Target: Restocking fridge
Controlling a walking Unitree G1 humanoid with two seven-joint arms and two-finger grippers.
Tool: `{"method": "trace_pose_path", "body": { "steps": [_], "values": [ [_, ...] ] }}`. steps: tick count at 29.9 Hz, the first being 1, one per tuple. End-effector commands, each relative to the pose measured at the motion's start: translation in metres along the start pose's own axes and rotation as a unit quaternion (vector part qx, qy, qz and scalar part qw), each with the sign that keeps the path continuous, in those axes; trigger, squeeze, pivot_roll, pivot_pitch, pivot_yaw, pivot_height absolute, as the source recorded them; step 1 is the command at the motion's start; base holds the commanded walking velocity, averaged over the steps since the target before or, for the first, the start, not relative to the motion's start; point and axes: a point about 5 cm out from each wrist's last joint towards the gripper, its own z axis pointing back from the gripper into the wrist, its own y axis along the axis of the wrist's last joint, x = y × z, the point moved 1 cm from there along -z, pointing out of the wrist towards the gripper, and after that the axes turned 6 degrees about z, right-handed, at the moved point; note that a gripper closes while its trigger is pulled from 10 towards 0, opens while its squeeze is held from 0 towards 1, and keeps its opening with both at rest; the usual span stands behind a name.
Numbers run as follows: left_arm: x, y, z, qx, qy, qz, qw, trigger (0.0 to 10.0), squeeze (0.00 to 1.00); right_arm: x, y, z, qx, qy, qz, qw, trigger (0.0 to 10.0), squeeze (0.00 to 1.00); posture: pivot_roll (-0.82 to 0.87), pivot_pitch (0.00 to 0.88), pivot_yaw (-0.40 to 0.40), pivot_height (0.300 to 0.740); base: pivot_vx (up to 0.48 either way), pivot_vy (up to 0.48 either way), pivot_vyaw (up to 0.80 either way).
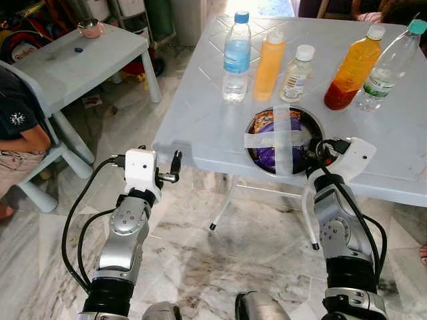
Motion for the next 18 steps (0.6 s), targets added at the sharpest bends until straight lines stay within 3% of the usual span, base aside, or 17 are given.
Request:
{"method": "trace_pose_path", "body": {
  "steps": [1, 4, 18],
  "values": [
    [-0.0031, -0.0016, -0.0010, -0.005, 0.008, -0.004, 1.000, 10.0, 0.00, 0.0036, -0.0200, 0.0040, -0.043, -0.009, -0.005, 0.999, 10.0, 0.00, -0.10, 0.056, 0.047, 0.740, 0.000, 0.000, 0.00],
    [-0.0031, -0.0016, -0.0011, -0.005, 0.009, -0.003, 1.000, 10.0, 0.00, 0.0029, -0.0200, 0.0037, -0.043, -0.008, -0.008, 0.999, 10.0, 0.00, -0.10, 0.057, 0.046, 0.740, 0.000, 0.000, 0.00],
    [-0.0026, -0.0019, -0.0017, -0.006, 0.006, -0.004, 1.000, 10.0, 0.00, 0.0000, -0.0185, 0.0031, -0.036, 0.001, -0.013, 0.999, 10.0, 0.00, -0.10, 0.058, 0.050, 0.740, -0.240, 0.000, 0.00]
  ]
}}
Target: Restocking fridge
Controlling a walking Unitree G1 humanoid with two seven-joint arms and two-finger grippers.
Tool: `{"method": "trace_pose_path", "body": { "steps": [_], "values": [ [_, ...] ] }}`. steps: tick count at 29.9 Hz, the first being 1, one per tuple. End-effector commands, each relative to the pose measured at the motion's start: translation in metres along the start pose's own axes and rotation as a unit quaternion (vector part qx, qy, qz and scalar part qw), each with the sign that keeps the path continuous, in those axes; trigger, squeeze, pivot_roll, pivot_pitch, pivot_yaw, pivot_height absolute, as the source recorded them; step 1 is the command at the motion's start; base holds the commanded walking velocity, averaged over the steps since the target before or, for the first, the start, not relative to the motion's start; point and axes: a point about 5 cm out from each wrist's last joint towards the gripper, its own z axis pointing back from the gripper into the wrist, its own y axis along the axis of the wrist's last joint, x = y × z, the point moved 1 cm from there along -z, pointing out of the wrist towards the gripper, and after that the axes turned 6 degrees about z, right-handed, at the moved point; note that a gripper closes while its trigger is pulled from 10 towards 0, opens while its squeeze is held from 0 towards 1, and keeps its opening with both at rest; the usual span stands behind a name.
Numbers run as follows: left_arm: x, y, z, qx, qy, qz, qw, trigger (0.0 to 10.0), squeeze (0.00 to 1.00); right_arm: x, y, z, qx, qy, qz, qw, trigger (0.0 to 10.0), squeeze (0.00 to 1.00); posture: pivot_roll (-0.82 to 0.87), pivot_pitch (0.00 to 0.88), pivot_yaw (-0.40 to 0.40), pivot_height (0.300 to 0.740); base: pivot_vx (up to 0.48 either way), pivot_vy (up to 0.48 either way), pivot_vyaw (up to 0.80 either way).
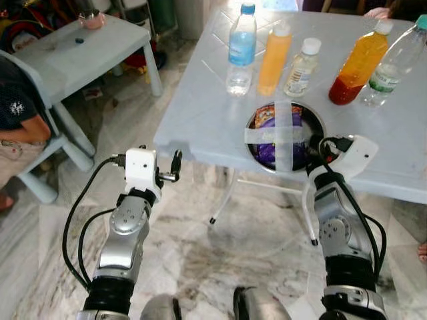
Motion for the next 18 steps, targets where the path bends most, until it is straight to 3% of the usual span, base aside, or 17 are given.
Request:
{"method": "trace_pose_path", "body": {
  "steps": [1, 10, 18],
  "values": [
    [-0.0026, -0.0015, -0.0003, -0.005, 0.006, -0.004, 1.000, 10.0, 0.00, 0.0035, -0.0202, 0.0046, -0.045, -0.004, 0.004, 0.999, 10.0, 0.00, -0.10, 0.058, 0.050, 0.740, -0.398, 0.000, 0.00],
    [0.0001, -0.0019, -0.0007, -0.005, 0.002, -0.006, 1.000, 10.0, 0.00, 0.0017, -0.0200, 0.0050, -0.042, 0.002, 0.002, 0.999, 10.0, 0.00, -0.10, 0.059, 0.050, 0.740, -0.369, 0.000, 0.80],
    [0.0027, -0.0013, -0.0016, -0.002, -0.004, -0.015, 1.000, 10.0, 0.00, -0.0004, -0.0197, 0.0045, -0.041, 0.009, 0.002, 0.999, 10.0, 0.00, -0.10, 0.060, 0.046, 0.740, 0.000, 0.000, 0.80]
  ]
}}
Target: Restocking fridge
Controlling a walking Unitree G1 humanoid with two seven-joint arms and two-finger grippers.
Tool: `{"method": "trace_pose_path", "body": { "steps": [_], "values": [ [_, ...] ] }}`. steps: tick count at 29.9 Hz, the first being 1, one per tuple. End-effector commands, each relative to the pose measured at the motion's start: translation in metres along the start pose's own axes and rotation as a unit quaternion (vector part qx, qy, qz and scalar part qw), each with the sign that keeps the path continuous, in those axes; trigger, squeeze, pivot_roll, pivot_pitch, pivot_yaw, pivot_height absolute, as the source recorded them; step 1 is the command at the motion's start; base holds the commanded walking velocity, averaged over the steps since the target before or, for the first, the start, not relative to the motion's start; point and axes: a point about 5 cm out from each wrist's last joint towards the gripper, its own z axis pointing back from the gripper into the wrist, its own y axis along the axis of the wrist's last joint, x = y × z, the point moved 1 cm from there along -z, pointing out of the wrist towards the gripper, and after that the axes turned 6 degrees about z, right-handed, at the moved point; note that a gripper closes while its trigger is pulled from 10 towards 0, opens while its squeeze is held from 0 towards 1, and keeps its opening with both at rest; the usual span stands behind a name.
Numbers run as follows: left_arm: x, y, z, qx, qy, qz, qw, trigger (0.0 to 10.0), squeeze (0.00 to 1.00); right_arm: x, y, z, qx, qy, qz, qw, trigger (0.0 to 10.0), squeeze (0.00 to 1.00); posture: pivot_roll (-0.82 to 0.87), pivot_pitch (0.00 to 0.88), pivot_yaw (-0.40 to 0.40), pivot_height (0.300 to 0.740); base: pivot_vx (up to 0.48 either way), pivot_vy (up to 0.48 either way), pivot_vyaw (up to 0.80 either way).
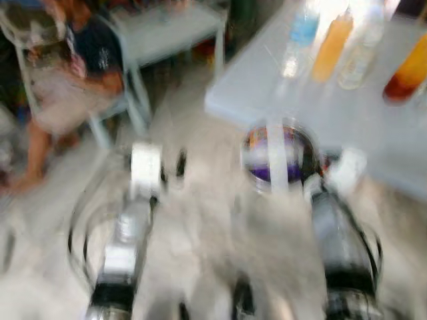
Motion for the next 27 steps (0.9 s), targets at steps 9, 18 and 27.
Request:
{"method": "trace_pose_path", "body": {
  "steps": [9, 18, 27],
  "values": [
    [-0.002, -0.004, 0.000, -0.005, 0.007, -0.011, 1.000, 10.0, 0.00, -0.012, 0.006, -0.004, 0.011, 0.029, 0.005, 1.000, 10.0, 0.00, -0.09, 0.038, 0.043, 0.740, 0.000, 0.000, 0.79],
    [-0.010, -0.010, -0.001, -0.009, 0.015, -0.029, 0.999, 10.0, 0.00, -0.037, 0.000, -0.007, -0.001, 0.084, 0.010, 0.996, 10.0, 0.00, -0.07, 0.000, 0.035, 0.740, 0.000, 0.000, 0.79],
    [-0.028, -0.030, 0.018, -0.039, 0.043, -0.028, 0.998, 10.0, 0.00, -0.032, -0.020, 0.008, -0.038, 0.111, 0.030, 0.993, 10.0, 0.00, -0.07, 0.000, 0.049, 0.740, 0.000, 0.000, 0.79]
  ]
}}
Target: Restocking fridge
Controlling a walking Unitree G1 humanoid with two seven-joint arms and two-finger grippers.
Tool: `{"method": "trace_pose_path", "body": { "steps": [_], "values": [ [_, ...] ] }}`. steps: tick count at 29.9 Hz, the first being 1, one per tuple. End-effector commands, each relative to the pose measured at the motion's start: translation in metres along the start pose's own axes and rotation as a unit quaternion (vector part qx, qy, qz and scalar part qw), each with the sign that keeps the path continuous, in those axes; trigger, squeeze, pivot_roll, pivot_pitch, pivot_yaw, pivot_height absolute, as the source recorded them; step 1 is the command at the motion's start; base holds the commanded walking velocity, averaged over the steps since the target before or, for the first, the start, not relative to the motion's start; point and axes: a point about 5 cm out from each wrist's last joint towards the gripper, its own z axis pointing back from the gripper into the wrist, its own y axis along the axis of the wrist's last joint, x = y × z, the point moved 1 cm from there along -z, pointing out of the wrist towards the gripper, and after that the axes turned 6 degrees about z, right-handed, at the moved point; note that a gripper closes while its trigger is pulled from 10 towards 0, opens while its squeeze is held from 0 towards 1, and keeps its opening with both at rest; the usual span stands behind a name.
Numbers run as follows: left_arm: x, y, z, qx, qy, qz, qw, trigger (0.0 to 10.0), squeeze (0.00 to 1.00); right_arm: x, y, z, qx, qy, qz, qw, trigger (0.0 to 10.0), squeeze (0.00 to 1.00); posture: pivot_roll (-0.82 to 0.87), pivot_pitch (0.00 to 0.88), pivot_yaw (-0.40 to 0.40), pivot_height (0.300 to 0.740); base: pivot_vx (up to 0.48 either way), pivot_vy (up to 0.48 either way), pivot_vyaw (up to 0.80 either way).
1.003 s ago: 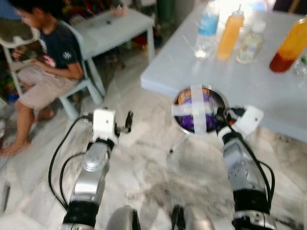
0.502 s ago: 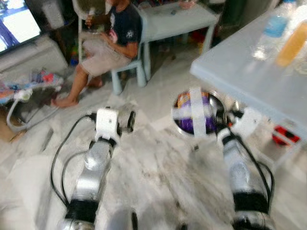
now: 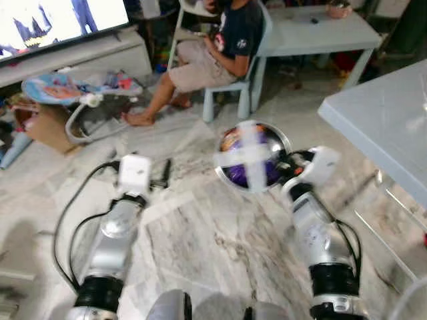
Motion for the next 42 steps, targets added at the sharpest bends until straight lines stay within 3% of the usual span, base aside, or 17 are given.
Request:
{"method": "trace_pose_path", "body": {
  "steps": [1, 11, 18, 27, 31, 37, 42],
  "values": [
    [0.003, -0.008, 0.006, -0.011, -0.004, 0.002, 1.000, 10.0, 0.00, 0.002, 0.002, 0.002, 0.000, 0.013, 0.013, 1.000, 10.0, 0.00, -0.06, 0.000, 0.048, 0.740, 0.000, 0.000, 0.79],
    [-0.012, -0.018, 0.014, -0.025, 0.011, -0.011, 1.000, 10.0, 0.00, -0.013, 0.008, -0.006, -0.017, 0.072, 0.032, 0.997, 10.0, 0.00, -0.03, 0.000, 0.055, 0.740, 0.000, 0.000, 0.79],
    [-0.019, -0.031, 0.030, -0.048, 0.016, -0.011, 0.999, 10.0, 0.00, -0.028, 0.000, 0.002, -0.012, 0.095, 0.042, 0.994, 10.0, 0.00, -0.04, 0.000, 0.057, 0.740, 0.000, 0.000, 0.79],
    [-0.010, -0.017, 0.021, -0.018, 0.019, 0.002, 1.000, 10.0, 0.00, -0.012, 0.003, 0.010, 0.035, 0.005, 0.017, 0.999, 10.0, 0.00, -0.04, 0.000, 0.040, 0.740, 0.000, 0.000, 0.79],
    [-0.009, -0.021, 0.024, -0.027, 0.019, 0.003, 0.999, 10.0, 0.00, -0.001, -0.003, 0.016, 0.017, 0.003, 0.036, 0.999, 10.0, 0.00, -0.04, 0.000, 0.034, 0.740, 0.000, 0.000, 0.79],
    [-0.005, -0.023, 0.025, -0.035, 0.027, 0.013, 0.999, 10.0, 0.00, 0.010, -0.001, 0.011, 0.014, -0.007, 0.040, 0.999, 10.0, 0.00, -0.04, 0.000, 0.029, 0.740, 0.000, 0.000, 0.79],
    [-0.004, -0.022, 0.024, -0.032, 0.026, 0.005, 0.999, 10.0, 0.00, 0.009, 0.002, 0.009, 0.019, -0.010, 0.037, 0.999, 10.0, 0.00, -0.04, 0.000, 0.031, 0.740, 0.000, 0.000, 0.79]
  ]
}}
